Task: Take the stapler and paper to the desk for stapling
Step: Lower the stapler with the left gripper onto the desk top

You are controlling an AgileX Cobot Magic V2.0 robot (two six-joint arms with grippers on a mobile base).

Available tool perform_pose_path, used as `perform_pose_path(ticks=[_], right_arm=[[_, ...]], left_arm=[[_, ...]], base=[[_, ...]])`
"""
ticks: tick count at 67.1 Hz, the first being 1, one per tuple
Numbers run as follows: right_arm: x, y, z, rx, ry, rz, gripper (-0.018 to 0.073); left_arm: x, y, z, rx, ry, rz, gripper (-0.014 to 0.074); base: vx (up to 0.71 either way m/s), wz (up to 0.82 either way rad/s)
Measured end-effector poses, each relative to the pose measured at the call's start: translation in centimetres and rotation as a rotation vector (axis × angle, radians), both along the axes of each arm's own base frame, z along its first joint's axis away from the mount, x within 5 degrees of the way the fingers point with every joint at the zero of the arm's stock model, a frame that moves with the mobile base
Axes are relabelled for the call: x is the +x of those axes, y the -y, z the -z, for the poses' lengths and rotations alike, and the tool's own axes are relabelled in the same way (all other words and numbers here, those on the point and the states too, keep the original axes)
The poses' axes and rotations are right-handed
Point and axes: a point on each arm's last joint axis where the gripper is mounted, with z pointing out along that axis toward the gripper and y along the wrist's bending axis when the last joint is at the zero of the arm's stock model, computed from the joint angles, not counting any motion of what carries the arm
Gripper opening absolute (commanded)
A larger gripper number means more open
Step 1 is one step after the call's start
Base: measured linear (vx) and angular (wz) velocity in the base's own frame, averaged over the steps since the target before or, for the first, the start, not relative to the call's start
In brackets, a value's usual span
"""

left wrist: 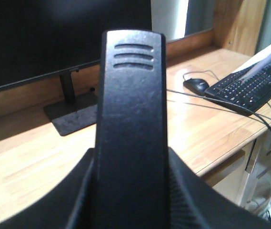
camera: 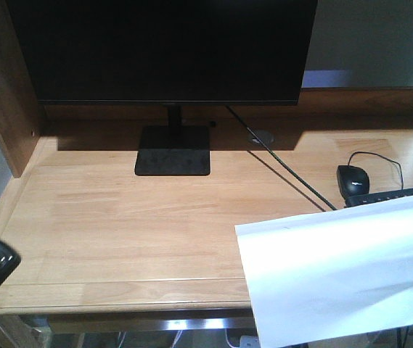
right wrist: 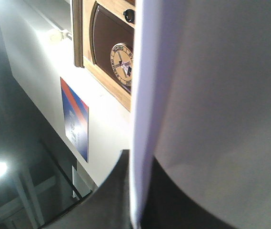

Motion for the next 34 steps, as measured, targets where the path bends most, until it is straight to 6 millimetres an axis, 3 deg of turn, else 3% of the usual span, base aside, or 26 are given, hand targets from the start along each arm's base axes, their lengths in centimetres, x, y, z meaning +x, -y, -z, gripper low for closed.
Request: perform_pose_path(ticks=[17, 34], right_arm=[[0.0, 0.0, 0.0, 0.0, 0.0, 0.0, -0.0002], [0.0, 0.0, 0.0, 0.0, 0.0, 0.0, -0.0002]], left_arm=[[6.3, 2.8, -3.0, 0.104, -0.13, 0.007, -0.0006], [12.9, 6.3, -3.3, 0.248, -0.225, 0.112, -0.0006]], base=[[0.0, 0.0], [0.0, 0.0]])
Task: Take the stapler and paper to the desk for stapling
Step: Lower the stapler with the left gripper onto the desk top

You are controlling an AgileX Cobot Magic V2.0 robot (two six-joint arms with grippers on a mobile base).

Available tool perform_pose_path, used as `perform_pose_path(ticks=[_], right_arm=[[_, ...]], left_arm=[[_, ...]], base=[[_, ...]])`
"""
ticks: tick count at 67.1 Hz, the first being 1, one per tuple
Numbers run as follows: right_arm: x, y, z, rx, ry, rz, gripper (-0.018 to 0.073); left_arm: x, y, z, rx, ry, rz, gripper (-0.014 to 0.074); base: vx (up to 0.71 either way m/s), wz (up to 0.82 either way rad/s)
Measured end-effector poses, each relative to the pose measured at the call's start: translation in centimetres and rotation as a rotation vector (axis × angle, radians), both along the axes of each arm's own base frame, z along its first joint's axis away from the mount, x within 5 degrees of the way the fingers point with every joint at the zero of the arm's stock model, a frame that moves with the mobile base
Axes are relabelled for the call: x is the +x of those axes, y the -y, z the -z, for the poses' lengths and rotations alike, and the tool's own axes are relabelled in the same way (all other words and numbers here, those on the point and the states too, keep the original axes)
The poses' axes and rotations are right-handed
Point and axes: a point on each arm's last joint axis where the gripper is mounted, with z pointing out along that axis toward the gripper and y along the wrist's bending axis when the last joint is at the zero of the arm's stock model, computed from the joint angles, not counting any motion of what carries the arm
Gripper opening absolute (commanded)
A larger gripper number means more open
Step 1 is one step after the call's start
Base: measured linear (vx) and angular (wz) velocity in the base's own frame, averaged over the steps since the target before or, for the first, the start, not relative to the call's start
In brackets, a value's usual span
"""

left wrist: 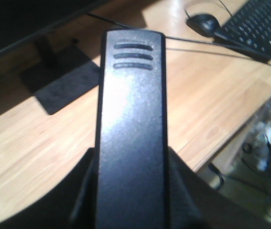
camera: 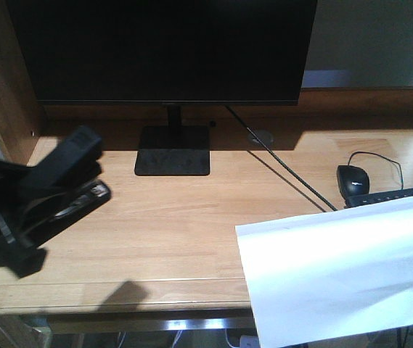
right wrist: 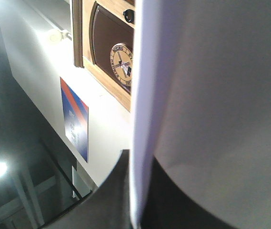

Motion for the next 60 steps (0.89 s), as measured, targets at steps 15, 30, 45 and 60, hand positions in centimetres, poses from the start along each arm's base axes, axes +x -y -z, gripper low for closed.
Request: perform_pose_path(ticks=[15, 30, 45, 60], right_arm=[[0.0, 0.0, 0.0, 0.0, 0.0, 0.0, -0.0002], [0.0, 0.0, 0.0, 0.0, 0.0, 0.0, -0.0002], [0.0, 0.0, 0.0, 0.0, 0.0, 0.0, -0.0002], [0.0, 0.0, 0.0, 0.0, 0.0, 0.0, -0.0002]], left_arm=[[4.8, 3.2, 1.2, 0.056, -0.037, 0.158, -0.0006], [9.0, 5.3, 3.6, 0.111, -0.047, 0.289, -0.0006], [13.3, 3.6, 7.3, 0.091, -0.075, 0.31, -0.0006], [16.6, 1.0, 10.5, 0.019, -0.084, 0.371, -0.0006]], base=[[0.0, 0.0], [0.0, 0.0], [0.0, 0.0], [0.0, 0.0]])
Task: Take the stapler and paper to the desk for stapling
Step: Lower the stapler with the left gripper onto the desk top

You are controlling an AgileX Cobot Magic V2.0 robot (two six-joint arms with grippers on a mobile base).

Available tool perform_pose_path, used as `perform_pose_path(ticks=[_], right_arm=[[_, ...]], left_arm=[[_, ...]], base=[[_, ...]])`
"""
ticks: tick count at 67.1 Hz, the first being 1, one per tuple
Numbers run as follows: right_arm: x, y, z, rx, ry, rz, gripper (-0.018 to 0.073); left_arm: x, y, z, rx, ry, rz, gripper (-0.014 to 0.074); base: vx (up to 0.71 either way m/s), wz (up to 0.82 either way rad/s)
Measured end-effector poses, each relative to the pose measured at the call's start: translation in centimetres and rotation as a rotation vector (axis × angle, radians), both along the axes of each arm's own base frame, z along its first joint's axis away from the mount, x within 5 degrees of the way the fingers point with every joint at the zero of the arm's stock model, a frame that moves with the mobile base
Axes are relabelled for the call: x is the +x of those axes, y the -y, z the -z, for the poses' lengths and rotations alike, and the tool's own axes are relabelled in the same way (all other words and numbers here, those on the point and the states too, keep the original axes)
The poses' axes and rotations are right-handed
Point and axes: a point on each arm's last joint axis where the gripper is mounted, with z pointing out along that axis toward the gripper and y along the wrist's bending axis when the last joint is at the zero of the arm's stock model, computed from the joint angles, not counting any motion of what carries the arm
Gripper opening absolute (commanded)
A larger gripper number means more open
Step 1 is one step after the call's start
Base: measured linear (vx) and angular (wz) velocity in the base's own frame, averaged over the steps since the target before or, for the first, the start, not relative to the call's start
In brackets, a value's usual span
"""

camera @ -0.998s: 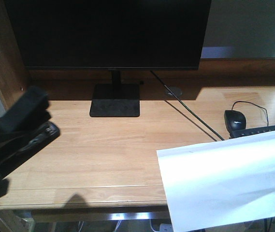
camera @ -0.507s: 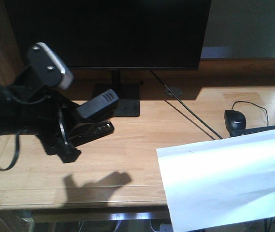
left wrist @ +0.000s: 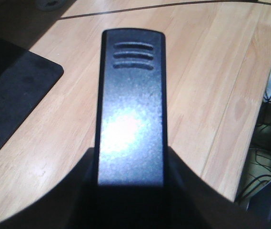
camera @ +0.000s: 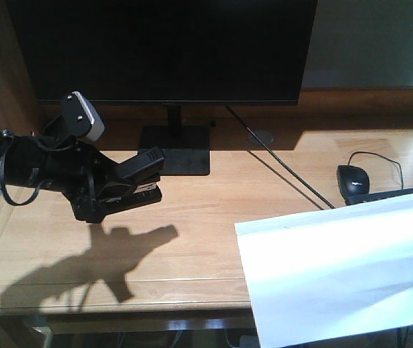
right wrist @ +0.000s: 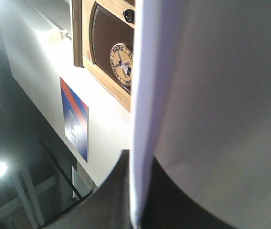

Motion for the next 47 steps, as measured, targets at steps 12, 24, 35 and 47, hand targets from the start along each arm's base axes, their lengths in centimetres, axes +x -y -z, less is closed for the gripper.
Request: perform_pose_path(ticks=[12, 24, 35, 47], right_arm=[[0.0, 0.0, 0.0, 0.0, 0.0, 0.0, -0.0002], [0.0, 0.0, 0.0, 0.0, 0.0, 0.0, -0.0002], [0.0, 0.0, 0.0, 0.0, 0.0, 0.0, -0.0002], [0.0, 0.0, 0.0, 0.0, 0.0, 0.0, -0.0002]], left_arm=[[2.4, -1.1, 2.1, -0.045, -0.073, 0.068, -0.0006], [4.8, -1.9, 3.9, -0.084, -0.139, 0.132, -0.0006], [6.6, -2.3, 5.9, -0.067, -0.175, 0.183, -0.0006], [7.6, -2.3, 7.9, -0.038, -0.154, 0.237, -0.0006]], base=[[0.0, 0.0], [0.0, 0.0], [0.0, 0.0], [0.0, 0.0]])
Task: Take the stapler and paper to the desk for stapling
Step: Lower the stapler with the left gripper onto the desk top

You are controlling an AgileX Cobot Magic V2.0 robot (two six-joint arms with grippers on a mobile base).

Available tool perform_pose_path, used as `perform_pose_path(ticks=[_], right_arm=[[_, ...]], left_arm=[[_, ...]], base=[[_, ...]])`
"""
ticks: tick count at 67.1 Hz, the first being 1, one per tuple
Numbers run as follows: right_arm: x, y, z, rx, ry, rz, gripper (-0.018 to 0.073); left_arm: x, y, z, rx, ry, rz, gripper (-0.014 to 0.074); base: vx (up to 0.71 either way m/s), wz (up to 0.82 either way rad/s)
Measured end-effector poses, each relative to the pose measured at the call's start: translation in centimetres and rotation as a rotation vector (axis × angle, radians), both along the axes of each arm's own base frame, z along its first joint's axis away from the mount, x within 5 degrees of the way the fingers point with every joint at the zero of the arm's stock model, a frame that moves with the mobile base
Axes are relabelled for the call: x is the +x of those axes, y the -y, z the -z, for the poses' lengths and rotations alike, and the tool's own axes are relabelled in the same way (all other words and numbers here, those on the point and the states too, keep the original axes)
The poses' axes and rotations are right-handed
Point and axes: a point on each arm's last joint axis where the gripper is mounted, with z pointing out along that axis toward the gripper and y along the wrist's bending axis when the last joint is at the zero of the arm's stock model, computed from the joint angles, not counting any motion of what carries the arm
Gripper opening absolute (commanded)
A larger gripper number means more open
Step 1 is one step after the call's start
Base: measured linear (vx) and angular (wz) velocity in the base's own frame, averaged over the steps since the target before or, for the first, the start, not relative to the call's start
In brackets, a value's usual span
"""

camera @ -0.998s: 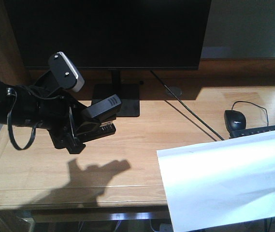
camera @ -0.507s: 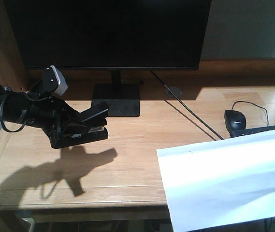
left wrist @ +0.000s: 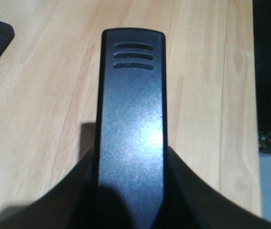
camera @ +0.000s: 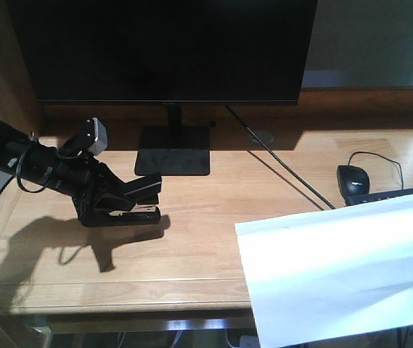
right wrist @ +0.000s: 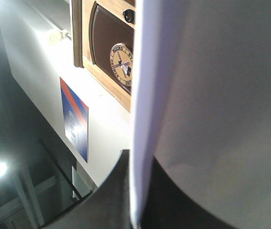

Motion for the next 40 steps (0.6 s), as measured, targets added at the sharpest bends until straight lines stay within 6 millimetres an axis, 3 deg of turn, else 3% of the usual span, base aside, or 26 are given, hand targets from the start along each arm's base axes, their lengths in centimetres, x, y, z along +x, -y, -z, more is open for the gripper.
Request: perform_pose_path(ticks=[29, 40], right_arm=[[0.0, 0.0, 0.0, 0.0, 0.0, 0.0, -0.0002], [0.0, 0.0, 0.0, 0.0, 0.0, 0.0, -0.0002]], left_arm=[[0.5, -0.1, 3.9, 0.032, 0.008, 0.044, 0.0006], [0.5, -0.2, 4.7, 0.031, -0.01, 0.045, 0.0055]], base=[[0.0, 0.0], [0.0, 0.0]])
